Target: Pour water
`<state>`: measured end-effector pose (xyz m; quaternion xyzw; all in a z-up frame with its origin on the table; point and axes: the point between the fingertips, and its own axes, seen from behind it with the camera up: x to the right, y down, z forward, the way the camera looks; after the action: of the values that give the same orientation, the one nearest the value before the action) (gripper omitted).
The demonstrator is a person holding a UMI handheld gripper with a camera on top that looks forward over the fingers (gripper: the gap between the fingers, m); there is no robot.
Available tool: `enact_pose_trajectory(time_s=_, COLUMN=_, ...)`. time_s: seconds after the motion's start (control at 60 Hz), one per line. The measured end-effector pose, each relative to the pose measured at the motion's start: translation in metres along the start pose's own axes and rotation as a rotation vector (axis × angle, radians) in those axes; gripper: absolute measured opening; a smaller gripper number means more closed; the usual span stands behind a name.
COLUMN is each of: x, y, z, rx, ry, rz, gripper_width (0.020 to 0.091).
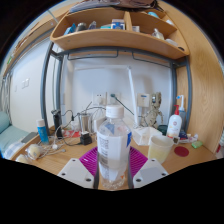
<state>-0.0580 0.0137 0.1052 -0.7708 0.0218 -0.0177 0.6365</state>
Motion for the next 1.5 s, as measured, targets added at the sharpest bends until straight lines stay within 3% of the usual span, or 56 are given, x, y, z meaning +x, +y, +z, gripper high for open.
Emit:
enact_pose_trajectory(time_s=0.3, x=-0.006, y=-0.010, z=0.004, rx=-0.064, ry=-0.059, rz=0.128, gripper_width=0.0378)
enact_pose_trajectory(time_s=0.55, x=0.014, y=-0.064, z=0.034, rx=-0.107, ry=-0.108, rz=0.793, gripper_width=0.0375)
enact_pose_trajectory(time_s=0.65, x=0.038, y=-0.079, z=0.046, rx=-0.072, ry=-0.105, rz=1.074, gripper_width=0.0376)
enact_pose_trajectory(time_s=0.817, x=0.072, y=-0.071, z=0.062, rx=-0.057, ry=-0.070, rz=1.402, gripper_width=0.0375)
enact_pose_trajectory(time_s=1.117, x=0.081, y=-0.063, z=0.088, rx=-0.132, ry=-0.102, rz=1.723, gripper_width=0.0376)
enact_pose_trajectory(time_s=1.3, x=0.082, y=-0.046, z=0.090, rx=-0.199, ry=-0.051, rz=1.788, gripper_width=0.0377)
enact_pose_trajectory(time_s=1.5, x=0.087, y=-0.054, z=0.083, rx=-0.193, ry=-0.043, rz=1.791, gripper_width=0.0378)
